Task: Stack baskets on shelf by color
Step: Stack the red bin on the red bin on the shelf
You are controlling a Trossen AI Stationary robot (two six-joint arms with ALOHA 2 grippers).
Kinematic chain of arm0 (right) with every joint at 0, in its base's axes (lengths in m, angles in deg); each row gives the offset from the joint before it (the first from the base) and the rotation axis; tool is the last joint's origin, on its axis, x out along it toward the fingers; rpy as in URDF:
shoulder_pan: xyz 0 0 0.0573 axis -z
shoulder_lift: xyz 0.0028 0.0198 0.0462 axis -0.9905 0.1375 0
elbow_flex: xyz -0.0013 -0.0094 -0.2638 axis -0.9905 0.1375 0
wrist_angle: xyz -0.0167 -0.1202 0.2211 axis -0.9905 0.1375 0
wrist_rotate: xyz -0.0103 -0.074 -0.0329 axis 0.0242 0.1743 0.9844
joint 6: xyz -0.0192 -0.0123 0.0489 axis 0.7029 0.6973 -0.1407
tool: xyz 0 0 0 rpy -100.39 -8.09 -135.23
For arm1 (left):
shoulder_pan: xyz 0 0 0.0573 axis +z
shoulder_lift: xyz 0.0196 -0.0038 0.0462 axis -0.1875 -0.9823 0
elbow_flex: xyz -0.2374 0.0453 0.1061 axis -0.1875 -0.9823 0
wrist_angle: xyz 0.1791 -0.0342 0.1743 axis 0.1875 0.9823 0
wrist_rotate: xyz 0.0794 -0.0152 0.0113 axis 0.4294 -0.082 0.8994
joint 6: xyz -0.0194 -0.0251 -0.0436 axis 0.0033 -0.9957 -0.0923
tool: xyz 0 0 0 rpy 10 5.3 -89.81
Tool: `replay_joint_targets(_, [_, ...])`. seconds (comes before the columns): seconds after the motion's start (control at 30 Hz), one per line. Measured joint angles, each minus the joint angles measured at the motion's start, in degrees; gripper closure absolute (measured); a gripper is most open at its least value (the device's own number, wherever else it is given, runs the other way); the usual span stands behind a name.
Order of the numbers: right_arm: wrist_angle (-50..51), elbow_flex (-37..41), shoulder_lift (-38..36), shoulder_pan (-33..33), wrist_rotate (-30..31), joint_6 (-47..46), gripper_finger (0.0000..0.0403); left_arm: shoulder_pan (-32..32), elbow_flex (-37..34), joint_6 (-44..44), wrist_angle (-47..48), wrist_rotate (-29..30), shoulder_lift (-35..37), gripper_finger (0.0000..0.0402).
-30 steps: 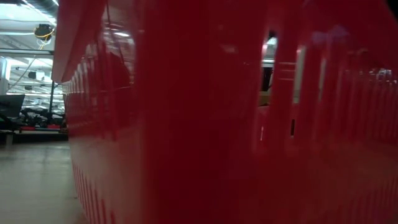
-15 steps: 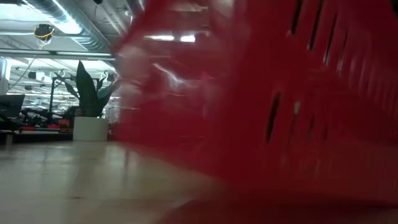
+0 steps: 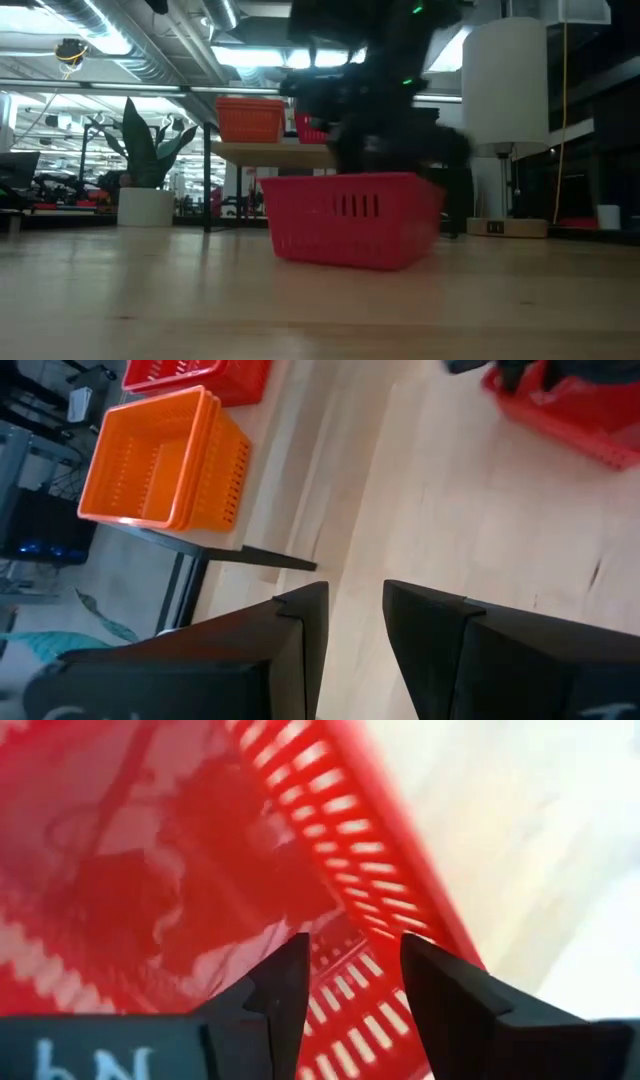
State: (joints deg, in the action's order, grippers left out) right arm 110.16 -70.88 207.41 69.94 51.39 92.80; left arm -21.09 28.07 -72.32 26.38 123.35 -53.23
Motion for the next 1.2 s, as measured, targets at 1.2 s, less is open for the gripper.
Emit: replay_joint_targets(1.2, [28.4, 10.6, -38.0, -18.2, 4.7, -53.6, 0.0242, 11.1, 0.0, 30.0, -45.5, -33.0, -23.0, 0.0276])
